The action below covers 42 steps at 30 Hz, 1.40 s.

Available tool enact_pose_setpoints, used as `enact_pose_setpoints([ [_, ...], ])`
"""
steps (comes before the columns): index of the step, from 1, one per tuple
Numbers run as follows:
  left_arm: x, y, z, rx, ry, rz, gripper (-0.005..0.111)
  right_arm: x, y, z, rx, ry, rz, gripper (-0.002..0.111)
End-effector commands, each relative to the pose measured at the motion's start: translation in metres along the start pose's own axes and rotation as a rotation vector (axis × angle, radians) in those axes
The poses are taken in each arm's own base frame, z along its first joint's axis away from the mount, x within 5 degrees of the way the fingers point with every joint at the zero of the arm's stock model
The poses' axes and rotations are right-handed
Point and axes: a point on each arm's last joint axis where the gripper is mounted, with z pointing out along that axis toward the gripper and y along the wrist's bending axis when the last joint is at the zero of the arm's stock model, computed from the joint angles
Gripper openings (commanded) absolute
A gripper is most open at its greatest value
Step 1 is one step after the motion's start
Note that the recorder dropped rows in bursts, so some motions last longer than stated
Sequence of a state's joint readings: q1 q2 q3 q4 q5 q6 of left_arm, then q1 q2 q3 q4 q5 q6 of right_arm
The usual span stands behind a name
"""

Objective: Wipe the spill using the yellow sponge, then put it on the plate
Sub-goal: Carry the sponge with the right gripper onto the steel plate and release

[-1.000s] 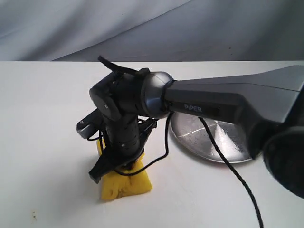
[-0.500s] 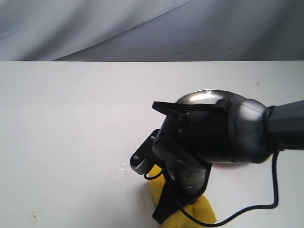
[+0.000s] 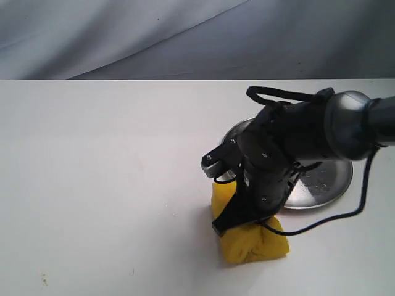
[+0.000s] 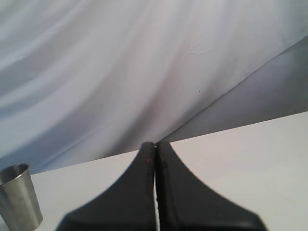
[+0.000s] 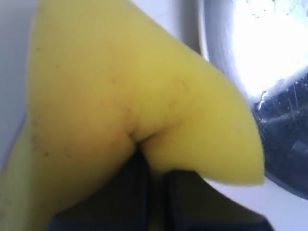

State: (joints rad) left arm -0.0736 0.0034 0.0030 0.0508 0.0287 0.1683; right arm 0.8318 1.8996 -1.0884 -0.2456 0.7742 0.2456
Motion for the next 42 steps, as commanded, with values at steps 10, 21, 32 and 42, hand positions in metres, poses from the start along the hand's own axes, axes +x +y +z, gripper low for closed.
enact_pose_setpoints([
  [10, -0.002, 0.001, 0.000, -0.006, -0.011, -0.017, 0.000, -0.076, 0.038, -0.006, -0.324, -0.097, -0.044, 0.000],
  [21, -0.002, 0.001, 0.000, -0.006, -0.011, -0.017, 0.000, -0.011, 0.031, 0.000, -0.075, 0.129, -0.177, 0.000],
  [32, -0.002, 0.001, 0.000, -0.006, -0.011, -0.017, 0.000, 0.041, -0.015, -0.071, 0.164, -0.009, -0.102, 0.000],
  [42, -0.002, 0.001, 0.000, -0.006, -0.011, -0.017, 0.000, 0.015, -0.108, -0.131, 0.221, -0.267, 0.214, 0.000],
])
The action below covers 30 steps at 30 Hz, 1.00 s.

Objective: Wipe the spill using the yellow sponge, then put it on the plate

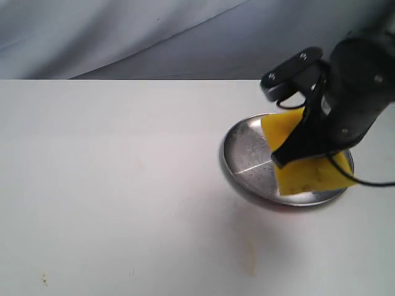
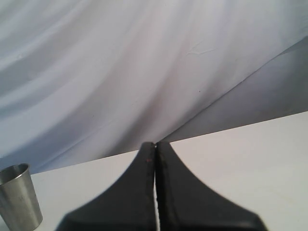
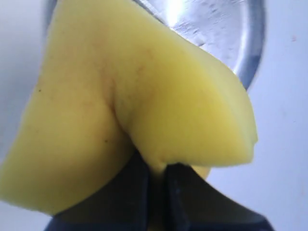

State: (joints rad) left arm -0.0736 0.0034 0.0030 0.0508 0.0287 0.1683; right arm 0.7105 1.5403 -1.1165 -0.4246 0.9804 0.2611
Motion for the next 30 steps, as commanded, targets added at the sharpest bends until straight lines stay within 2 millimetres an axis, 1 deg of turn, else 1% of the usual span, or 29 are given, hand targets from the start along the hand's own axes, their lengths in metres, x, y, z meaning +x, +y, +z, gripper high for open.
enact_pose_setpoints([
  [1, -0.002, 0.001, 0.000, -0.006, -0.011, -0.017, 0.000, -0.025, -0.040, -0.005, 0.032, -0.097, 0.130, 0.000],
  [3, -0.002, 0.001, 0.000, -0.006, -0.011, -0.017, 0.000, -0.036, -0.053, 0.001, 0.021, -0.101, 0.195, 0.000],
  [5, -0.002, 0.001, 0.000, -0.006, -0.011, -0.017, 0.000, -0.045, -0.060, 0.012, -0.011, -0.081, 0.222, 0.000],
  [8, -0.002, 0.001, 0.000, -0.006, -0.011, -0.017, 0.000, -0.058, -0.065, 0.032, -0.070, -0.055, 0.259, 0.000],
  [11, -0.002, 0.001, 0.000, -0.006, -0.011, -0.017, 0.000, -0.065, -0.070, 0.056, -0.080, -0.034, 0.288, 0.000],
  [14, -0.002, 0.001, 0.000, -0.006, -0.011, -0.017, 0.000, -0.066, -0.073, 0.080, -0.095, -0.019, 0.325, 0.010],
  [17, -0.002, 0.001, 0.000, -0.006, -0.011, -0.017, 0.000, -0.067, -0.078, 0.096, -0.114, -0.025, 0.366, 0.028],
  [21, -0.002, 0.001, 0.000, -0.006, -0.011, -0.017, 0.000, -0.069, -0.080, 0.100, -0.125, -0.051, 0.387, 0.062],
  [22, -0.002, 0.001, 0.000, -0.006, -0.011, -0.017, 0.000, -0.069, -0.080, 0.100, -0.123, -0.054, 0.380, 0.069],
  [24, -0.002, 0.001, 0.000, -0.006, -0.011, -0.017, 0.000, -0.068, -0.080, 0.100, -0.121, -0.047, 0.345, 0.077],
  [26, -0.002, 0.001, 0.000, -0.006, -0.011, -0.017, 0.000, -0.066, -0.081, 0.096, -0.118, -0.034, 0.313, 0.078],
  [28, -0.002, 0.001, 0.000, -0.006, -0.011, -0.017, 0.000, -0.065, -0.083, 0.086, -0.115, -0.034, 0.307, 0.076],
  [29, -0.002, 0.001, 0.000, -0.006, -0.011, -0.017, 0.000, -0.064, -0.085, 0.080, -0.113, -0.038, 0.307, 0.074],
  [30, -0.002, 0.001, 0.000, -0.006, -0.011, -0.017, 0.000, -0.063, -0.090, 0.060, -0.106, -0.075, 0.315, 0.064],
])
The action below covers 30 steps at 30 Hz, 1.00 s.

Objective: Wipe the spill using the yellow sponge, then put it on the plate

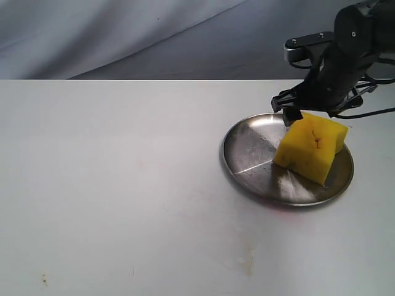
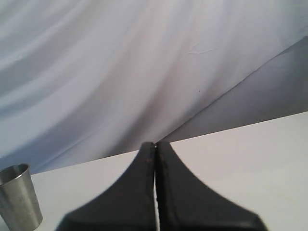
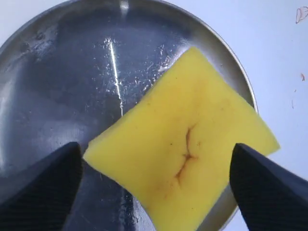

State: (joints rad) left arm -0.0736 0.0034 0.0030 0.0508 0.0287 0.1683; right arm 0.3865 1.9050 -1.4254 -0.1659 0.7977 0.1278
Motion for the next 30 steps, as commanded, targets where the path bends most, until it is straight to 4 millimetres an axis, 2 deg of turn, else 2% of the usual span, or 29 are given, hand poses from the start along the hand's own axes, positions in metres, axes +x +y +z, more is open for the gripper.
enact_pose_setpoints([
  [1, -0.002, 0.001, 0.000, -0.006, -0.011, -0.017, 0.000, -0.002, -0.008, -0.049, 0.005, -0.081, 0.000, 0.059],
  [4, -0.002, 0.001, 0.000, -0.006, -0.011, -0.017, 0.000, 0.003, -0.012, -0.084, -0.001, -0.184, 0.031, 0.041],
  [7, -0.002, 0.001, 0.000, -0.006, -0.011, -0.017, 0.000, 0.019, -0.014, -0.113, -0.022, -0.315, 0.083, 0.028],
  [9, -0.002, 0.001, 0.000, -0.006, -0.011, -0.017, 0.000, 0.046, -0.016, -0.139, -0.054, -0.428, 0.157, 0.013],
  [10, -0.002, 0.001, 0.000, -0.006, -0.011, -0.017, 0.000, 0.054, -0.017, -0.145, -0.062, -0.450, 0.179, 0.010],
  [11, -0.002, 0.001, 0.000, -0.006, -0.011, -0.017, 0.000, 0.070, -0.018, -0.155, -0.081, -0.486, 0.229, 0.007],
  [15, -0.002, 0.001, 0.000, -0.006, -0.011, -0.017, 0.000, 0.112, -0.018, -0.173, -0.128, -0.540, 0.317, 0.005],
  [19, -0.002, 0.001, 0.000, -0.006, -0.011, -0.017, 0.000, 0.162, -0.018, -0.177, -0.150, -0.637, 0.316, 0.005],
  [20, -0.002, 0.001, 0.000, -0.006, -0.011, -0.017, 0.000, 0.177, -0.017, -0.173, -0.169, -0.694, 0.321, 0.005],
  [24, -0.002, 0.001, 0.000, -0.006, -0.011, -0.017, 0.000, 0.215, -0.013, -0.159, -0.228, -0.868, 0.329, 0.000],
  [27, -0.002, 0.001, 0.000, -0.006, -0.011, -0.017, 0.000, 0.252, -0.016, -0.139, -0.223, -0.896, 0.413, 0.000],
  [30, -0.002, 0.001, 0.000, -0.006, -0.011, -0.017, 0.000, 0.273, -0.021, -0.130, -0.159, -0.926, 0.419, 0.000],
])
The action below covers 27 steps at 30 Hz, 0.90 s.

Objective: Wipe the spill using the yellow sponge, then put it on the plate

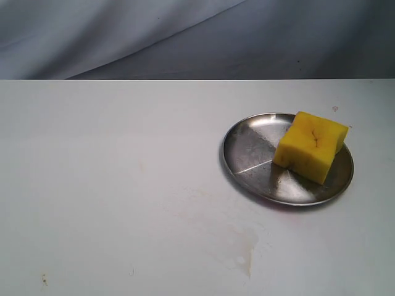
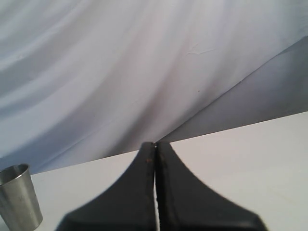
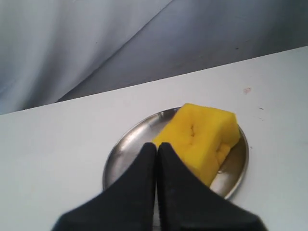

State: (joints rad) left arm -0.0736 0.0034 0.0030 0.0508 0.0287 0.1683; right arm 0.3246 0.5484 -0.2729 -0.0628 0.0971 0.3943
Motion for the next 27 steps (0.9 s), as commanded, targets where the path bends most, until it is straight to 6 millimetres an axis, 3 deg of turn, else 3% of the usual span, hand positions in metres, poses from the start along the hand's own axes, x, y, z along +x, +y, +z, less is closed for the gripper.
enact_pose_setpoints([
  [1, -0.002, 0.001, 0.000, -0.006, -0.011, -0.017, 0.000, 0.022, -0.016, -0.014, 0.058, -0.073, -0.022, 0.000],
  [11, -0.002, 0.001, 0.000, -0.006, -0.011, -0.017, 0.000, 0.056, -0.031, -0.031, 0.110, -0.216, -0.155, 0.000],
  [19, -0.002, 0.001, 0.000, -0.006, -0.011, -0.017, 0.000, 0.053, -0.028, -0.046, 0.092, -0.340, -0.232, 0.000],
  [27, -0.002, 0.001, 0.000, -0.006, -0.011, -0.017, 0.000, 0.055, -0.029, -0.046, 0.097, -0.319, -0.237, 0.000],
])
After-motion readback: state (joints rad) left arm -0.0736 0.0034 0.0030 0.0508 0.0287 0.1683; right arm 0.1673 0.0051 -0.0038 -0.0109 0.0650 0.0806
